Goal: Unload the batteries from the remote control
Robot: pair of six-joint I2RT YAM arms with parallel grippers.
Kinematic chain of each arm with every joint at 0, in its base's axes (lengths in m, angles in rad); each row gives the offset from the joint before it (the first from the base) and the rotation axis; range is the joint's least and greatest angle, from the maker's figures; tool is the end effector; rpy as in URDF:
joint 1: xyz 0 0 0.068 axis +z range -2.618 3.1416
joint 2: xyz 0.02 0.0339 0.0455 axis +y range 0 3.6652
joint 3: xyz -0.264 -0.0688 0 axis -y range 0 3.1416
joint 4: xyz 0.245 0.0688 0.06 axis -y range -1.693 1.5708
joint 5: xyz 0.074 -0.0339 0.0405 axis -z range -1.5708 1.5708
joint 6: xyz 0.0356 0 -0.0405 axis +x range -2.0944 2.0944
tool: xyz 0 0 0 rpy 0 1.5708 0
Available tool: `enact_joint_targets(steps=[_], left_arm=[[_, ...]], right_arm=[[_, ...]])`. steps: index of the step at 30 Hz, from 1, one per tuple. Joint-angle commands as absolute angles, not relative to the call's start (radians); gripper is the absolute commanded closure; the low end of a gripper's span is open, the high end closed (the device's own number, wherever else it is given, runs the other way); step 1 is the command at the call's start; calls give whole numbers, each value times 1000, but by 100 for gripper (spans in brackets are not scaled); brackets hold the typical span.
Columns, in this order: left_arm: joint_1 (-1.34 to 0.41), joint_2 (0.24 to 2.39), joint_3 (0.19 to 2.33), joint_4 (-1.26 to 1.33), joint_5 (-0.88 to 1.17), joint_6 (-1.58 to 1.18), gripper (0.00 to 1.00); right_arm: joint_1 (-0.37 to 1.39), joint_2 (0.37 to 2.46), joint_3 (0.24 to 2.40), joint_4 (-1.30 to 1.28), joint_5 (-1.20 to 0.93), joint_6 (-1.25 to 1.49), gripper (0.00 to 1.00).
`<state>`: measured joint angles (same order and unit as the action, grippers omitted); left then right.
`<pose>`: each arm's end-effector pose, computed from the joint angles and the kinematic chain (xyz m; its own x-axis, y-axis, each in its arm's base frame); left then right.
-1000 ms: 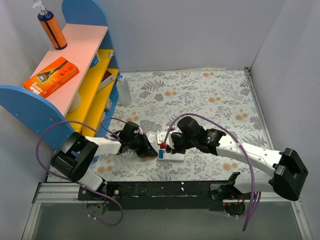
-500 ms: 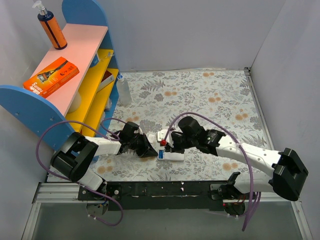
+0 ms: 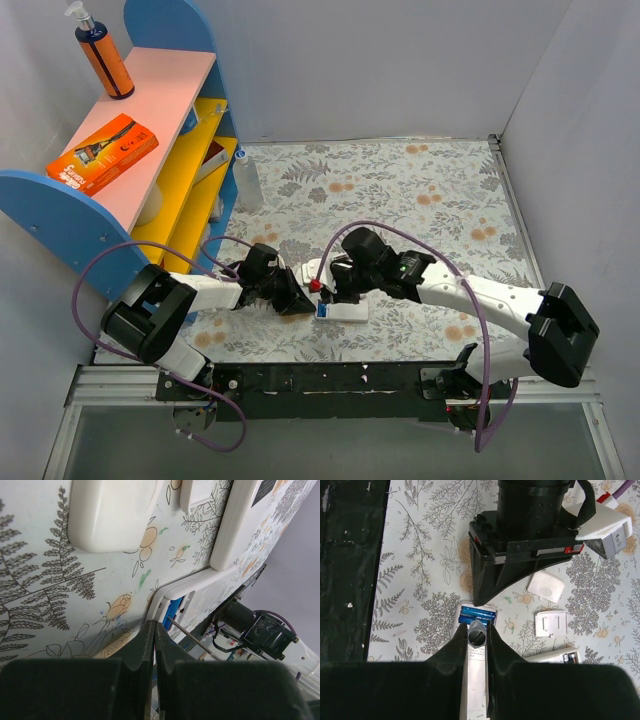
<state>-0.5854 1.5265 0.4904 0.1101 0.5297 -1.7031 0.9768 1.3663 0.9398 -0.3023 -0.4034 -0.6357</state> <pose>0.1965 -0.1519 0.1133 -0.6357 -0.6049 0.4796 -0.7566 0.3650 -0.5425 0.1529 0.2514 0.2542 0.2499 -0.6056 -0.7555 -0.9665 -0.1088 -0.2326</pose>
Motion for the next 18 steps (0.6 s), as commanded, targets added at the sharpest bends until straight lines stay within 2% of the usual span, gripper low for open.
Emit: enact_joint_targets(steps=[1, 8, 18], left_arm=[[-597, 1554, 462, 71, 466, -1687, 100], [-597, 1568, 449, 86, 454, -1698, 100], [-606, 1572, 440, 91, 443, -1709, 100]], right_arm=[[973, 1344, 803, -322, -322, -641, 99], [948, 1207, 631, -172, -330, -546, 99], [911, 1106, 514, -12, -345, -440, 99]])
